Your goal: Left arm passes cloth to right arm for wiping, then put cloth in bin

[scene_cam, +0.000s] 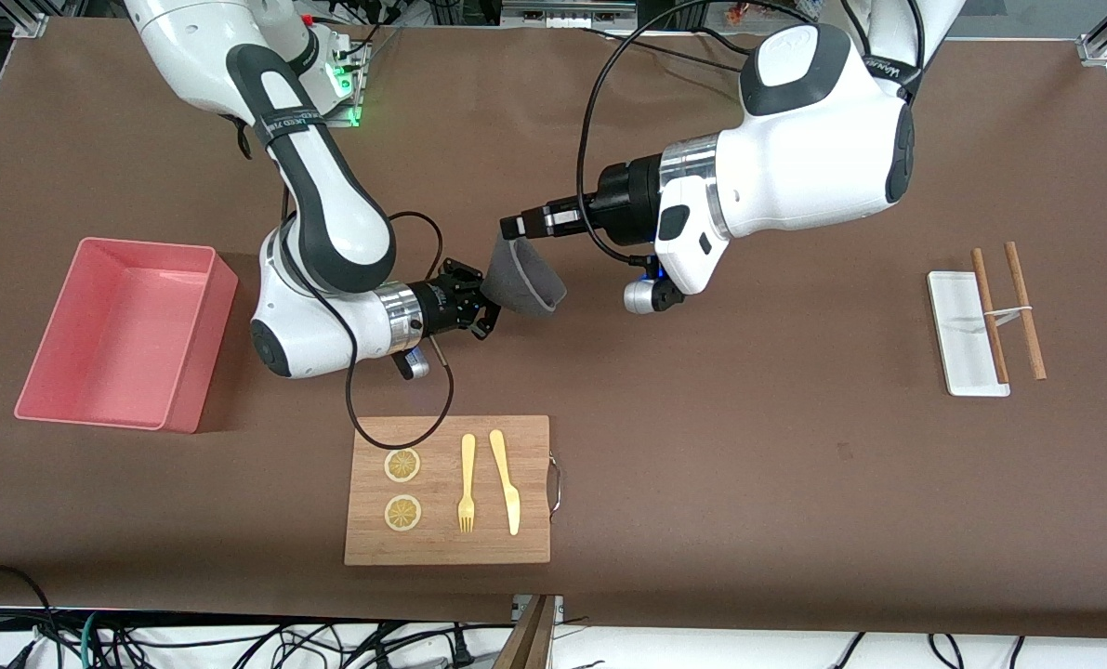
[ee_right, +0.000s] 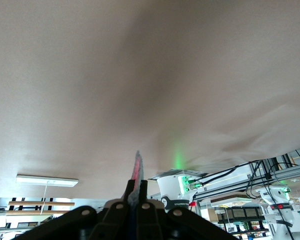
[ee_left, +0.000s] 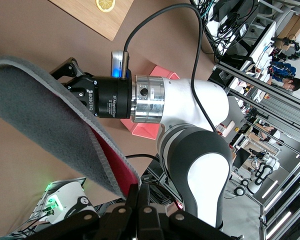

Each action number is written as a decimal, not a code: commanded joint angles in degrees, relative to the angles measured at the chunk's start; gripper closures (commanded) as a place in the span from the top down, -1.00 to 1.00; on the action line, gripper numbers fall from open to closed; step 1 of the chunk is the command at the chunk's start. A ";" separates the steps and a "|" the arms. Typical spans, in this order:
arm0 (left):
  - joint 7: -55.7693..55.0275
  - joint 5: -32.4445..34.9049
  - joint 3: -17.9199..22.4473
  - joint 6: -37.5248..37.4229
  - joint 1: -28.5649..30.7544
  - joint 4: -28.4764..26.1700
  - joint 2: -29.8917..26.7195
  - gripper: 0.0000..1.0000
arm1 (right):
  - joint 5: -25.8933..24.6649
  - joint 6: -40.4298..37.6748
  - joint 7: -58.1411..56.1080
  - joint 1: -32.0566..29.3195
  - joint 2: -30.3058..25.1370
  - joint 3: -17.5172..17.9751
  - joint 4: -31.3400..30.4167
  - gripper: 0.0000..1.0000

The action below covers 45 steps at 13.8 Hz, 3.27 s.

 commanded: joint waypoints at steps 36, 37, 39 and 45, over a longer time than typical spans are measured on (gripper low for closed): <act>33.66 43.36 0.18 -53.42 30.22 -1.47 -10.48 1.00 | -47.65 6.72 -45.66 -5.54 -2.71 -11.32 -14.25 -1.00; 33.67 45.12 0.18 -53.07 30.41 -1.81 -10.30 1.00 | -48.88 6.63 -48.13 -5.71 -2.80 -12.12 -14.17 -1.00; 33.67 49.24 0.10 -52.28 30.32 -1.82 -9.43 1.00 | -54.05 6.62 -50.08 -5.98 -2.97 -12.39 -13.03 -1.00; 36.45 51.81 -1.22 -45.86 27.26 -2.96 -8.45 1.00 | -54.08 10.39 -29.48 -5.98 -0.96 -2.92 -12.67 -1.00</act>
